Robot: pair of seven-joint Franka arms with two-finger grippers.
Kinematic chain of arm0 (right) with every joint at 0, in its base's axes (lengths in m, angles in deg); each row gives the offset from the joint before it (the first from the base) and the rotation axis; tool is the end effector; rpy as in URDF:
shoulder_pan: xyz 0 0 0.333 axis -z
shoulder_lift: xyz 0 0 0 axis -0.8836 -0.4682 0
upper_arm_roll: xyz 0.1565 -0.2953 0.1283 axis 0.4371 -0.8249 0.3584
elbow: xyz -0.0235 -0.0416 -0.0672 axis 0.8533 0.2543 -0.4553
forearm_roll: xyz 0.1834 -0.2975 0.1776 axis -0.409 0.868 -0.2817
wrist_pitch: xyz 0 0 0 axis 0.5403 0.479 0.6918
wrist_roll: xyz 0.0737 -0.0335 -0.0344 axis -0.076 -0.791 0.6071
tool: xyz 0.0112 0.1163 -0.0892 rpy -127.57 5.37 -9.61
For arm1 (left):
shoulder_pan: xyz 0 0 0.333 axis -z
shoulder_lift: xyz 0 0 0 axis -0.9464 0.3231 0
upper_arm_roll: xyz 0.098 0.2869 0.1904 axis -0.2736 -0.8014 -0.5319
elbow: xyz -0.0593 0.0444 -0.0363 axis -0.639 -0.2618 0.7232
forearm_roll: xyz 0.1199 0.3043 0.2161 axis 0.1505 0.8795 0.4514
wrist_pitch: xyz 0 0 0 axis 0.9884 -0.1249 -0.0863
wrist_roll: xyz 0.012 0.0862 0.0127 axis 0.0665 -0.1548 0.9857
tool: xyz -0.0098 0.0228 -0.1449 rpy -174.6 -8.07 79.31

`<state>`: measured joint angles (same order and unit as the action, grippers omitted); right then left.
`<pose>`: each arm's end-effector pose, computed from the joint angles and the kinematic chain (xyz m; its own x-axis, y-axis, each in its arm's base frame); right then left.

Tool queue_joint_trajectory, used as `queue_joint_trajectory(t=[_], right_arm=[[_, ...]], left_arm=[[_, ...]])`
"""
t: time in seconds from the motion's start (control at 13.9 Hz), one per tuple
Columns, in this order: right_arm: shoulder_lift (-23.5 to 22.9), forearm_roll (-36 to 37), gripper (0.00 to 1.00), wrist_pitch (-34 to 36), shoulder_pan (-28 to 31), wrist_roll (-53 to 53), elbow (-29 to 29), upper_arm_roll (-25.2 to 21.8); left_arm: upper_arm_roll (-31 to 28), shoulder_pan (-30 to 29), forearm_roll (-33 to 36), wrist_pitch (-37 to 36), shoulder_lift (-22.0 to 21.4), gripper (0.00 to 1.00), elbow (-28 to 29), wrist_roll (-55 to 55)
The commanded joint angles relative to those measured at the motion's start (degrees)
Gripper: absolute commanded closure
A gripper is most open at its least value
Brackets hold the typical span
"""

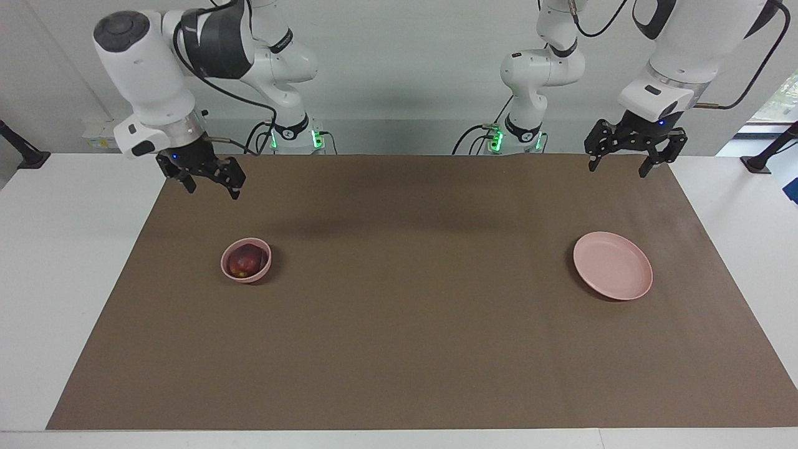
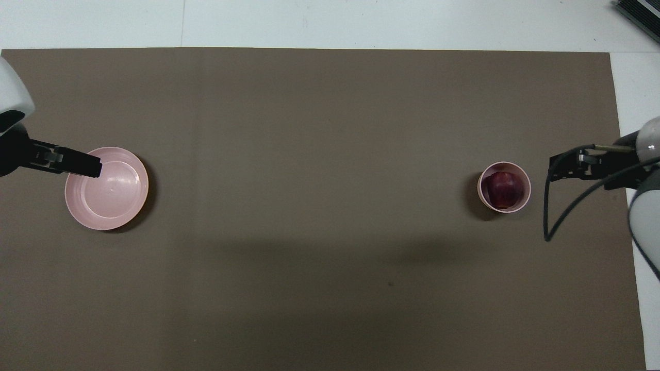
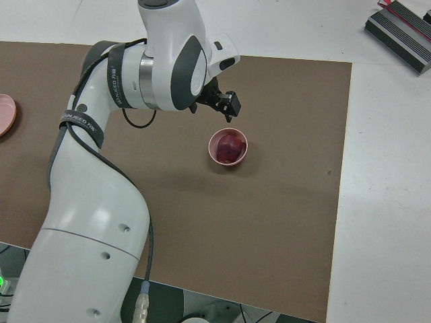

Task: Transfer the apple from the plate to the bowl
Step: 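Open the right gripper and withdraw it from the bowl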

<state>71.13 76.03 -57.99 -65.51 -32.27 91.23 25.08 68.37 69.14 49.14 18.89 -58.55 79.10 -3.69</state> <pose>0.5399 -0.0110 0.5964 0.9837 -0.1766 -0.0328 -0.1757 -0.9840 0.0305 0.5474 -0.0733 0.6446 0.9689 -0.2443 0.0389 -0.2439 -0.9697 -0.0160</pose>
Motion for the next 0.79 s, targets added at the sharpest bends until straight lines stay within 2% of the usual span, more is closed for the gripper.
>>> queue_joint_trajectory(t=[0.0, 0.14, 0.29, 0.36, 0.72], right_arm=[[0.4, 0.1, 0.0, 9.6, 0.2, 2.4, -7.6, 0.4], [0.7, -0.7, 0.0, 12.6, 0.1, 2.1, -9.1, 0.5], [4.4, -0.7, 0.0, 9.7, 0.0, 1.7, -3.0, 0.8], [5.0, -0.9, 0.0, 8.3, 0.3, 2.4, -2.0, 0.7], [4.6, -1.0, 0.0, 8.2, 0.2, 2.6, -2.7, 0.7]], left_arm=[[0.0, -0.2, 0.1, -0.9, -0.1, 0.0, -0.8, -0.6], [0.0, -0.1, 0.0, -0.2, -0.1, 0.0, -0.8, -0.5], [0.0, -0.2, -0.1, -0.3, -0.1, 0.0, -0.8, -0.2], [0.0, -0.2, -0.1, -0.4, -0.1, 0.0, -0.8, 0.0], [0.0, -0.3, 0.0, -0.9, -0.1, 0.0, -0.8, -0.2]])
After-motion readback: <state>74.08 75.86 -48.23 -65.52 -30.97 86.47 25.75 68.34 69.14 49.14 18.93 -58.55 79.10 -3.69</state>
